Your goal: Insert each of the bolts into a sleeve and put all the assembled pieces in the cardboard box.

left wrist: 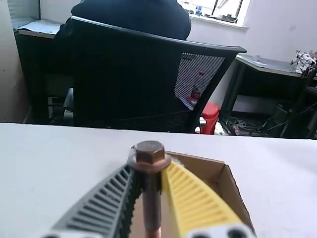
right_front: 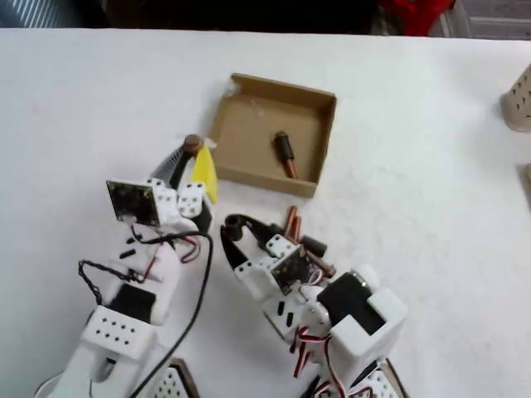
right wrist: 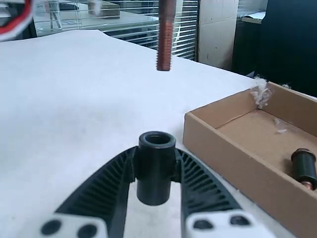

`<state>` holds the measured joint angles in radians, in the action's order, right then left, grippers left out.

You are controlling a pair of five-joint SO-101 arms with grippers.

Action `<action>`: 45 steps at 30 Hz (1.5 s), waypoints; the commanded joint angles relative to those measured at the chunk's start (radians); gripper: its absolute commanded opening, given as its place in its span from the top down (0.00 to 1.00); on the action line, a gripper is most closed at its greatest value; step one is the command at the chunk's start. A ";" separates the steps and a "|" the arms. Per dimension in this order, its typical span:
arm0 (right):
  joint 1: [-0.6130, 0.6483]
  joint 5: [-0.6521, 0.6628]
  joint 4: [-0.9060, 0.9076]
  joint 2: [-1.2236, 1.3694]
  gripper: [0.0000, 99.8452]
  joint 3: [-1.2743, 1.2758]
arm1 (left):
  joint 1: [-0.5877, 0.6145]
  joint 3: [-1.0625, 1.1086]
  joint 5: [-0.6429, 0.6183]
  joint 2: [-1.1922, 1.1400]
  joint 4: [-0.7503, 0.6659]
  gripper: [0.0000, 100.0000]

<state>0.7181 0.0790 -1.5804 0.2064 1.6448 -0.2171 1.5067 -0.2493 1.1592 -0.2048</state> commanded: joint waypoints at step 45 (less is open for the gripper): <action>-0.015 -0.003 0.093 0.082 0.98 -0.322 | -0.067 0.044 0.009 0.122 0.115 0.98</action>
<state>0.7165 0.0790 -1.4561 0.2969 1.3472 -0.2708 1.5635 -0.2493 1.2543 -0.0913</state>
